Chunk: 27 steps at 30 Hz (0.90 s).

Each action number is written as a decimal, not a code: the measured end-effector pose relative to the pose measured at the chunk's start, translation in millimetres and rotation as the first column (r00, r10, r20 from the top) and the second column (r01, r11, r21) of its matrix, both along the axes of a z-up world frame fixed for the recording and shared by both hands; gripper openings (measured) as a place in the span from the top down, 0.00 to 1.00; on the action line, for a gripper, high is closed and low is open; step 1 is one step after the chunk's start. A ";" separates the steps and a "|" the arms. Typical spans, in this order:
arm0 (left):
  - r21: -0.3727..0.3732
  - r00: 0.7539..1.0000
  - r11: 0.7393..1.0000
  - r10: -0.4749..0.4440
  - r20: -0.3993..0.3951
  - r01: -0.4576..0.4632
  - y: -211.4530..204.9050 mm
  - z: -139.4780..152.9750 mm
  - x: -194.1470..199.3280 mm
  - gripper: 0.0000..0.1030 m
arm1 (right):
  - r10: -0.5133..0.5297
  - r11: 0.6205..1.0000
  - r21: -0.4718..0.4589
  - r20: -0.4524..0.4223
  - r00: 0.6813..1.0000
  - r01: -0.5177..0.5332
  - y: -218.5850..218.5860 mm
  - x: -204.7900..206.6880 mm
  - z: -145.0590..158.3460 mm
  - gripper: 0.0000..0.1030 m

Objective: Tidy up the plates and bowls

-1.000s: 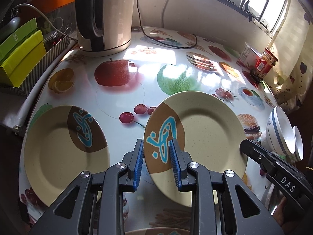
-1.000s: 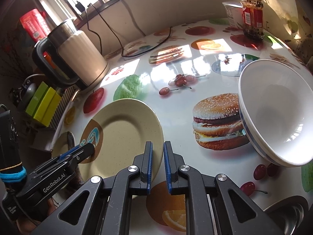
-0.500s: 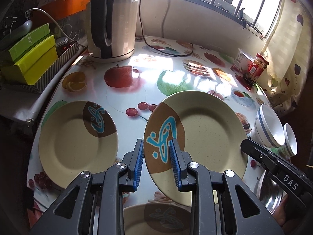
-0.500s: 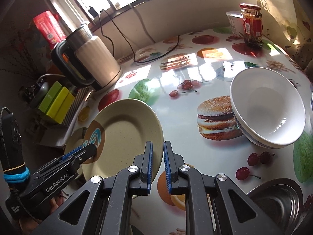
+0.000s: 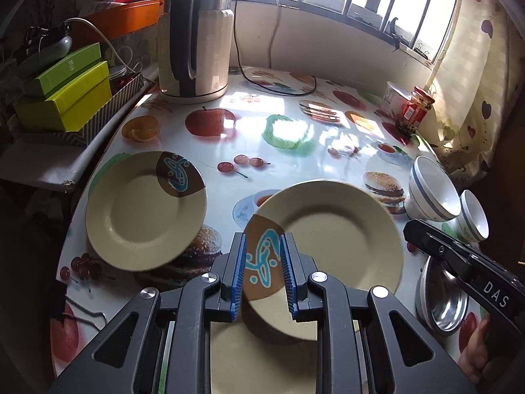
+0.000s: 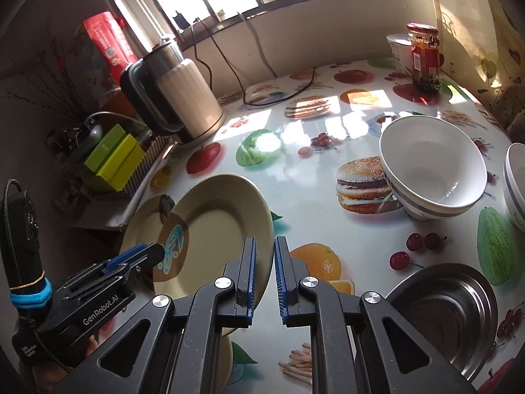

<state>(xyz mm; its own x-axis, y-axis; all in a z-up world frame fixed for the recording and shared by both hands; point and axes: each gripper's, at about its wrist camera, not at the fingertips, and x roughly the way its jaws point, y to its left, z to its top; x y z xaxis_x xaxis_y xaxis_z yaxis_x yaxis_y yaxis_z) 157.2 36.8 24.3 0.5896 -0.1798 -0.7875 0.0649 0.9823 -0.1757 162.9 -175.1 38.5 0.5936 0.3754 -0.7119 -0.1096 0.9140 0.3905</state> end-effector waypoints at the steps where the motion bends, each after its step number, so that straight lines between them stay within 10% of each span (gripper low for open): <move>1: -0.004 1.000 1.000 0.004 -0.003 -0.004 -0.4 -0.4 -1.7 0.78 | 0.011 1.000 0.004 0.009 1.000 -0.011 1.6 -3.2 2.2 0.89; 15: -0.019 0.996 0.997 0.076 -0.054 -0.077 14.8 -24.4 -0.1 0.78 | -0.039 0.999 -0.017 -0.048 0.998 0.039 -7.1 -1.9 -19.8 0.88; 19: -0.032 0.994 0.997 0.068 -0.088 -0.071 14.2 -34.7 4.1 0.78 | -0.066 0.998 -0.010 -0.092 0.994 0.065 -11.4 2.7 -33.2 0.68; 27: -0.059 0.992 0.996 0.061 -0.110 -0.067 18.0 -41.0 11.4 0.77 | -0.072 0.997 0.003 -0.159 0.985 0.073 -8.3 10.1 -51.4 0.66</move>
